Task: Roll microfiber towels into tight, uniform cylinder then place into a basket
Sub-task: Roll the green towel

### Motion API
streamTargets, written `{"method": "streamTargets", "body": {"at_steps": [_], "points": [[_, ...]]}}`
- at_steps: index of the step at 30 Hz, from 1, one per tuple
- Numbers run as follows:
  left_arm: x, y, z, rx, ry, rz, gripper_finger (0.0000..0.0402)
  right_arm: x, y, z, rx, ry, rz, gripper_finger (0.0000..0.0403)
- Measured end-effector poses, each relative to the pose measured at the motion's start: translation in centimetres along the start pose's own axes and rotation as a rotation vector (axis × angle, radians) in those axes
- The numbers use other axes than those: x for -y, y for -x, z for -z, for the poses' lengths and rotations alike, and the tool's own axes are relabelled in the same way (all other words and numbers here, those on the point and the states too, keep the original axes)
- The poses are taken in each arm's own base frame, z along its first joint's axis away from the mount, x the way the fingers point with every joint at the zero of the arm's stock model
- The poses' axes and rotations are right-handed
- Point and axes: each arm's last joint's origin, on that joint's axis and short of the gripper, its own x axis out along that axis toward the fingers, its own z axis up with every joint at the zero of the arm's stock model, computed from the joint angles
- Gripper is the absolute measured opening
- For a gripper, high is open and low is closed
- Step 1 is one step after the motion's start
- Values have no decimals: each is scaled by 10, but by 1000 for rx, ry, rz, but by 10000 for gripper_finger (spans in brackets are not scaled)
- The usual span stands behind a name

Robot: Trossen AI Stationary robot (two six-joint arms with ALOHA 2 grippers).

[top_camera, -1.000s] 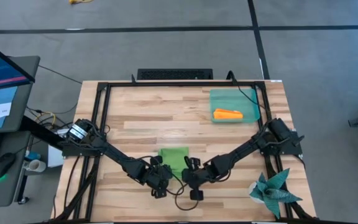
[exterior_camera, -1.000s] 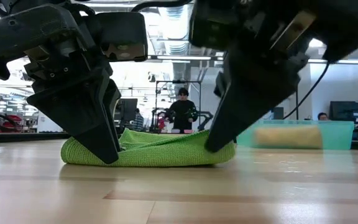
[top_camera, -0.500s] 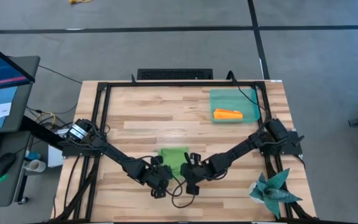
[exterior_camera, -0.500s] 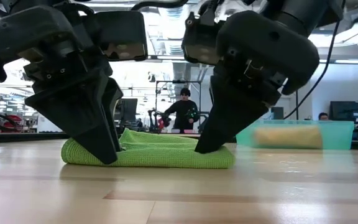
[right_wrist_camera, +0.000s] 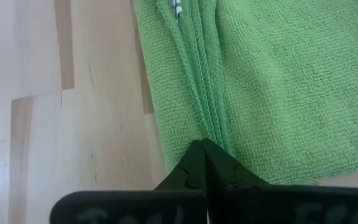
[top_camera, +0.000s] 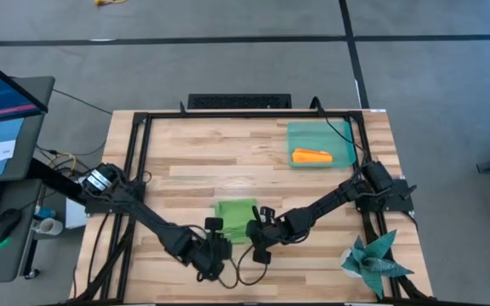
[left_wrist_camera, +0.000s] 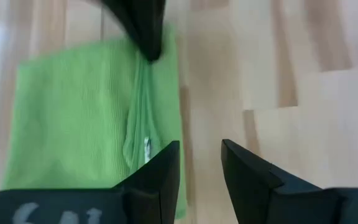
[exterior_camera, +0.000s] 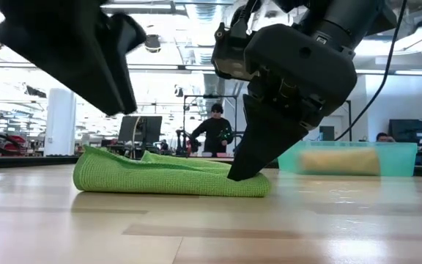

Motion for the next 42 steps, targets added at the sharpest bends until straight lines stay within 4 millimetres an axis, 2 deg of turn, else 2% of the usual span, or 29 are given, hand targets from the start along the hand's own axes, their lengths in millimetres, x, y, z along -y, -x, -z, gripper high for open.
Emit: {"method": "streamTargets", "body": {"at_steps": [4,10,18,24,29,32,35,39,42], "points": [[10,7,4,57,-70,-50,111,0,0,0,-2,0,-1,11],[5,-8,24,23,-83,-76,111,-1,0,1,-6,0,-8,9],[-15,-28,34,-25,-35,-67,111,-1,0,1,-8,1,-10,9],[-29,-43,45,-86,57,28,111,-1,-1,1,-10,2,-10,11],[-33,-47,50,-94,91,58,111,-1,-1,1,-12,2,-12,11],[-33,-42,48,-117,83,58,111,-1,-1,2,-12,2,-12,11],[-32,-27,43,-137,72,55,111,-1,-1,2,-13,3,-12,12],[-29,0,28,-24,79,53,111,-1,-1,2,-14,3,-11,12],[-25,7,28,25,80,19,111,-1,-1,2,-14,3,-11,11]]}}
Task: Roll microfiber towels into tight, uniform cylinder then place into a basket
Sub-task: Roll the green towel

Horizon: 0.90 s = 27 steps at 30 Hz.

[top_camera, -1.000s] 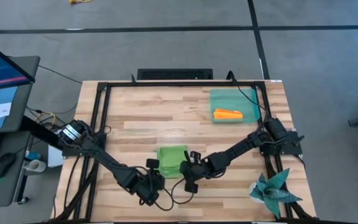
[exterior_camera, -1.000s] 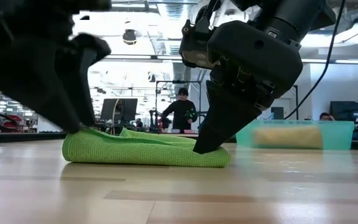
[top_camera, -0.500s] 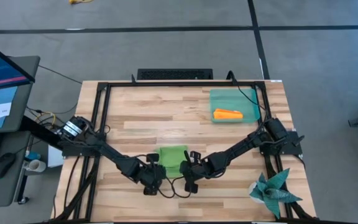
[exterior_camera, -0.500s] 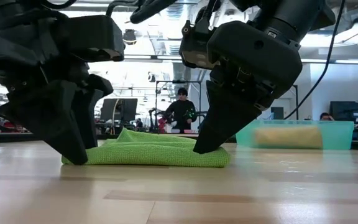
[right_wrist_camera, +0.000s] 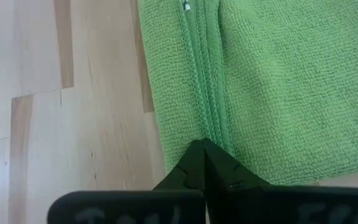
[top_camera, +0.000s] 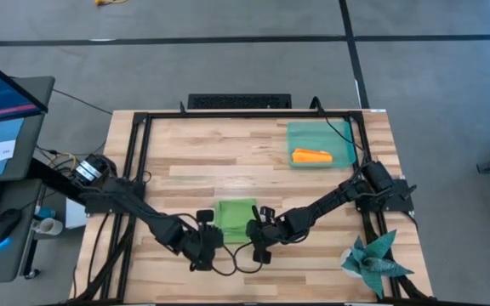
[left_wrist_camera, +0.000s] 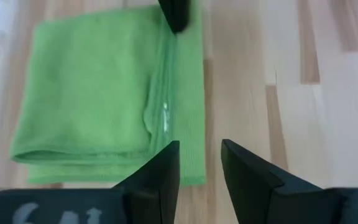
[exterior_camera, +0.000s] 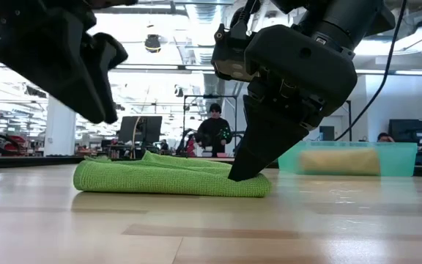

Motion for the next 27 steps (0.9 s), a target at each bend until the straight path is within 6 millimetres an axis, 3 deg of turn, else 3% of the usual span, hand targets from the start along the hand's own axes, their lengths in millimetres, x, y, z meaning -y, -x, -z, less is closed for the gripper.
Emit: {"method": "streamTargets", "body": {"at_steps": [3,11,21,27], "points": [[6,-2,1,39,2,-25,111,0,0,0,0,-2,0,12],[11,-32,10,-33,-36,-36,114,0,0,0,-3,-5,1,12],[4,-62,14,-84,-19,-84,157,0,0,0,-5,-6,-5,13],[-1,-64,14,-128,59,-48,152,-1,0,1,-33,-4,-56,14]]}}
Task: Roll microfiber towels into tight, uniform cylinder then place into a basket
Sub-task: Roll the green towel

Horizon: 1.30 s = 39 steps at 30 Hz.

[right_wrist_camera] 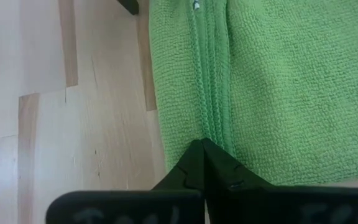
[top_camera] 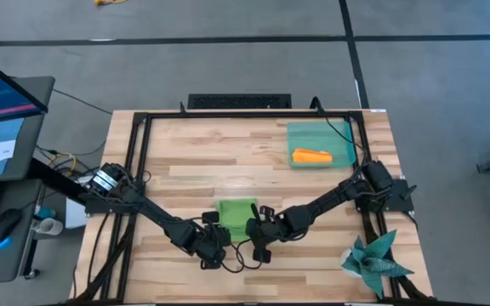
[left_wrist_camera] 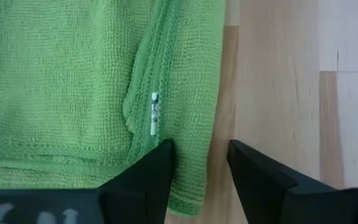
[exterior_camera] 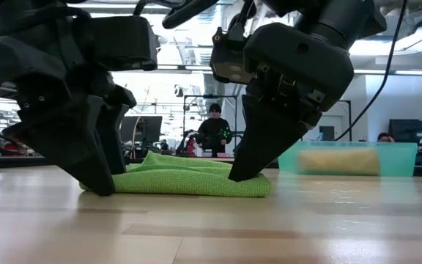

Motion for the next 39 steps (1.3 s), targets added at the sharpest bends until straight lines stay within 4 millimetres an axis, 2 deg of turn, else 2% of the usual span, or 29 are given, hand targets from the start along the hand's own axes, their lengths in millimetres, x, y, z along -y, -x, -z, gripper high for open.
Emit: {"method": "streamTargets", "body": {"at_steps": [3,12,16,20,24,27,32,37,39], "points": [[0,0,1,-8,-16,4,127,1,0,0,0,-4,-2,22],[-3,-2,1,-20,-73,-7,21,-1,0,0,-3,-12,-18,82],[-2,-2,0,-26,-96,27,8,2,7,-2,-18,-21,-26,86],[0,-1,-2,-24,-111,84,13,5,28,-4,-41,11,-16,86],[3,3,-7,-24,-108,127,10,3,58,-3,-57,45,9,87],[5,7,-13,-3,-107,145,8,-6,78,5,-66,94,48,87],[9,9,-18,16,-117,176,12,-37,94,27,29,212,170,87],[10,9,-19,21,-115,191,13,-69,88,57,173,315,284,87],[10,9,-19,23,-113,192,13,-77,86,59,232,324,285,87]]}}
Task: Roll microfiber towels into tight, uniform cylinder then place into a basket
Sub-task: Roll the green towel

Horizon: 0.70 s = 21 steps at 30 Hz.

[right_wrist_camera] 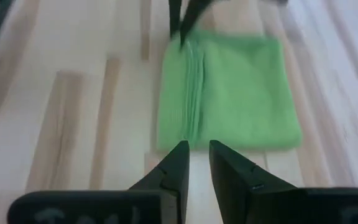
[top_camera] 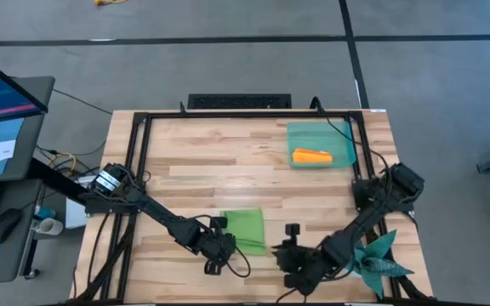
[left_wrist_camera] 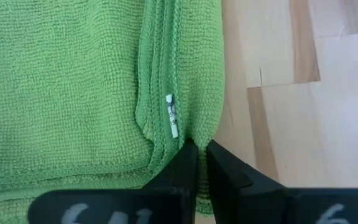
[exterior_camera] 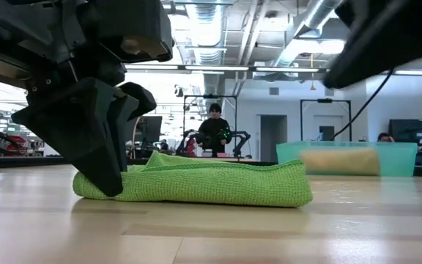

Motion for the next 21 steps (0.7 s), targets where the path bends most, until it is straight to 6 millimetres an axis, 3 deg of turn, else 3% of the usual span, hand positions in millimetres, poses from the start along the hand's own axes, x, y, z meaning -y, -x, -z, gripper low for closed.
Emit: {"method": "streamTargets", "body": {"at_steps": [5,14,21], "points": [[1,0,-2,18,12,14,13,-8,-14,-6,66,49,-42,87],[2,0,-4,34,18,38,14,2,-45,-9,-27,48,-221,89],[2,1,-5,38,21,39,14,14,-54,-13,-68,15,-295,131]]}}
